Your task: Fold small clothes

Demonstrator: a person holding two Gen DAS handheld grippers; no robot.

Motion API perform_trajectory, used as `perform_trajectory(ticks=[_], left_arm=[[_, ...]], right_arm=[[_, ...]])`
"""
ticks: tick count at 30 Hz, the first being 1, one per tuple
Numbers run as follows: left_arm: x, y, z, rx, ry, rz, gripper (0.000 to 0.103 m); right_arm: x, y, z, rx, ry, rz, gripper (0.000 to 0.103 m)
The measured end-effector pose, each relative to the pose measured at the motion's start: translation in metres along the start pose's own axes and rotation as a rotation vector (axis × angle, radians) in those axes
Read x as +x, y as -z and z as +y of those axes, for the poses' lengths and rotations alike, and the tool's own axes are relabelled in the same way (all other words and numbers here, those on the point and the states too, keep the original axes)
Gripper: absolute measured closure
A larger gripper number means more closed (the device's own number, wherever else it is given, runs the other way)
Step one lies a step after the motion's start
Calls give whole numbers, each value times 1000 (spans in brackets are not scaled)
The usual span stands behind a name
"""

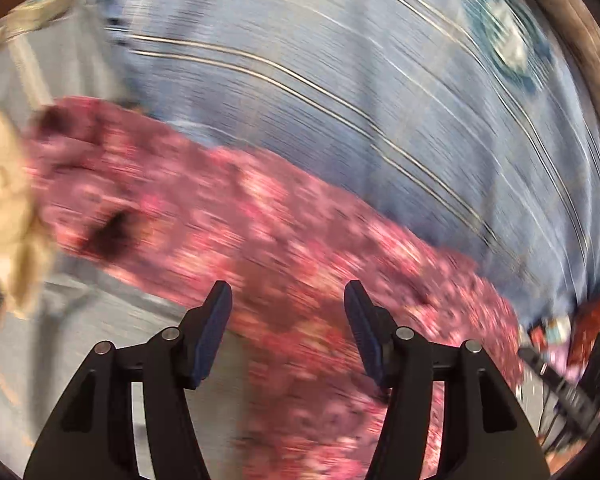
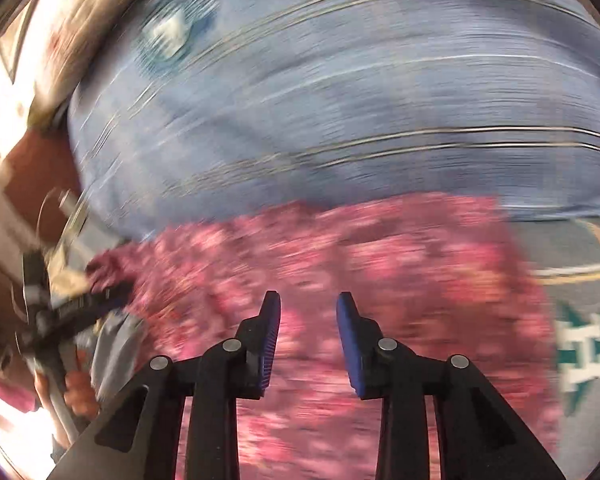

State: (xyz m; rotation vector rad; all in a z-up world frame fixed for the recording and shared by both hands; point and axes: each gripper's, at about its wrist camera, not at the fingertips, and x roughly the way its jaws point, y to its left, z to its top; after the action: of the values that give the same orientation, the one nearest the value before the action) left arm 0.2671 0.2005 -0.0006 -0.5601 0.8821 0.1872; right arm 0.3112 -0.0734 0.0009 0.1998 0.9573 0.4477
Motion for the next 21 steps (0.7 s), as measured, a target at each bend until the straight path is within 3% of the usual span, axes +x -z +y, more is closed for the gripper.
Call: perform_trajectory(ticks=[3, 7, 12, 21], left_arm=[[-20, -14, 36, -55, -48, -51, 46], [-39, -25, 78, -114, -123, -91, 32], [-37, -29, 113, -232, -78, -50, 32], [-37, -30, 136, -300, -47, -25, 32]], right_arm=[[32, 3, 40, -42, -54, 50, 72], [66, 13, 98, -152, -98, 115, 72], [91, 35, 133, -167, -152, 179, 72], [105, 47, 173, -251, -203, 204, 66]])
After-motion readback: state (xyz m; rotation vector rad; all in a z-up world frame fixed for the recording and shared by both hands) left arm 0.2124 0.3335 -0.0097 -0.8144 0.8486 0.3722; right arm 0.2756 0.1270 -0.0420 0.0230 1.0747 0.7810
